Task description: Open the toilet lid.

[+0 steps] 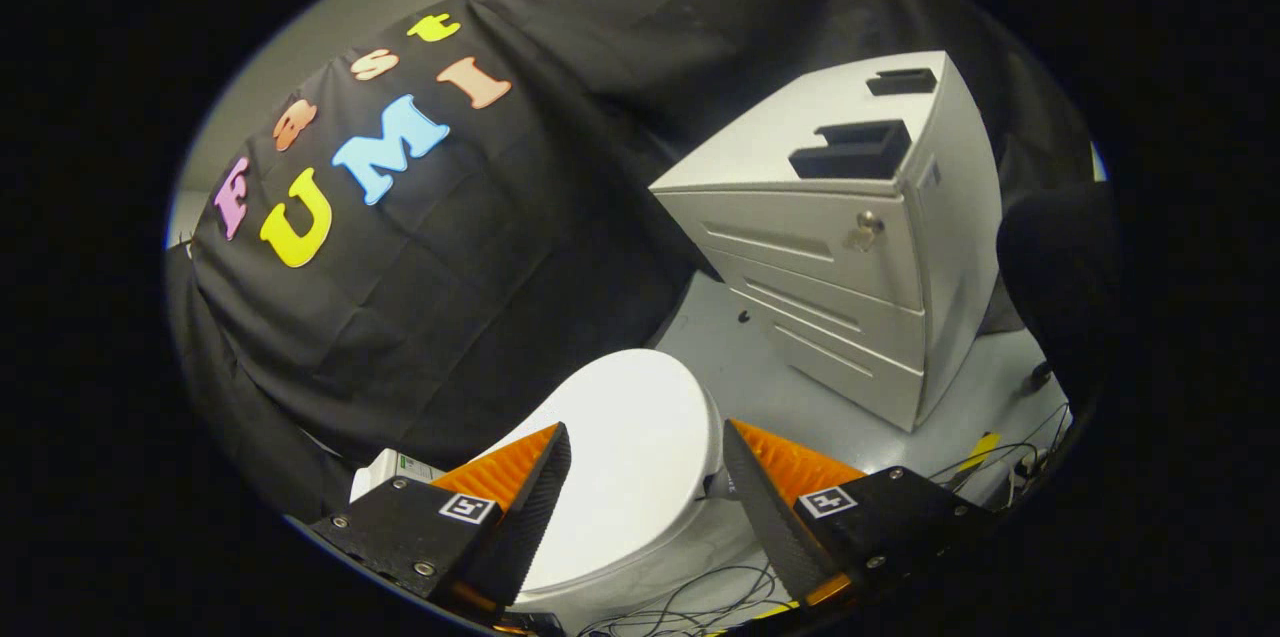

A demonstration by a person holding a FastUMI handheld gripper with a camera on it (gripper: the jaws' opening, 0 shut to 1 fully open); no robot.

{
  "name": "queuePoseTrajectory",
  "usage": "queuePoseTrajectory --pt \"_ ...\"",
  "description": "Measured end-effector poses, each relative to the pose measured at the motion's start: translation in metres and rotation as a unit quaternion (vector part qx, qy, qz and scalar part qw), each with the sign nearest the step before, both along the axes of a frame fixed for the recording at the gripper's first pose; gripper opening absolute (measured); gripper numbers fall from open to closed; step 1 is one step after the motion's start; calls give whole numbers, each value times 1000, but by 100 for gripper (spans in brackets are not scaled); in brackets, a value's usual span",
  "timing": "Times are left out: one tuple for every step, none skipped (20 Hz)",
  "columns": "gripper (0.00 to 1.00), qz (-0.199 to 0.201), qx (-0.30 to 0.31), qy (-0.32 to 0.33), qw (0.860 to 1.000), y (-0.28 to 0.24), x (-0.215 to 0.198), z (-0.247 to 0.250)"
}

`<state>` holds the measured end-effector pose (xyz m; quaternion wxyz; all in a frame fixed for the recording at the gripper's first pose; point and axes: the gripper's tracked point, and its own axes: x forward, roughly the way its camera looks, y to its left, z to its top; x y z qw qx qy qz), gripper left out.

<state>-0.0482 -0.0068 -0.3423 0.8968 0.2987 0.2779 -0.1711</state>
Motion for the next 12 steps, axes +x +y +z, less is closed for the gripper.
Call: queuePoseTrajectory --pt "94 -7 12 8 1000 1 -5 -9" --pt "95 -14 20 15 1000 -1 -7 -18" --pt "95 -16 27 25 999 1 -8 -27" --pt "94 -15 33 34 999 2 -8 -35" --pt "94 -12 35 39 999 3 -10 -41" --pt "94 -10 39 45 998 4 -8 -45" --pt "94 -9 44 50 998 3 -7 -49" --pt "94 -11 48 52 997 1 -6 -53" --pt "94 -14 52 55 997 -2 -9 -57" --pt "94 -20 55 58 997 -7 -9 -61" --pt "94 -27 59 61 996 -11 -12 -65" --pt "94 -34 66 63 995 -16 -13 -70"
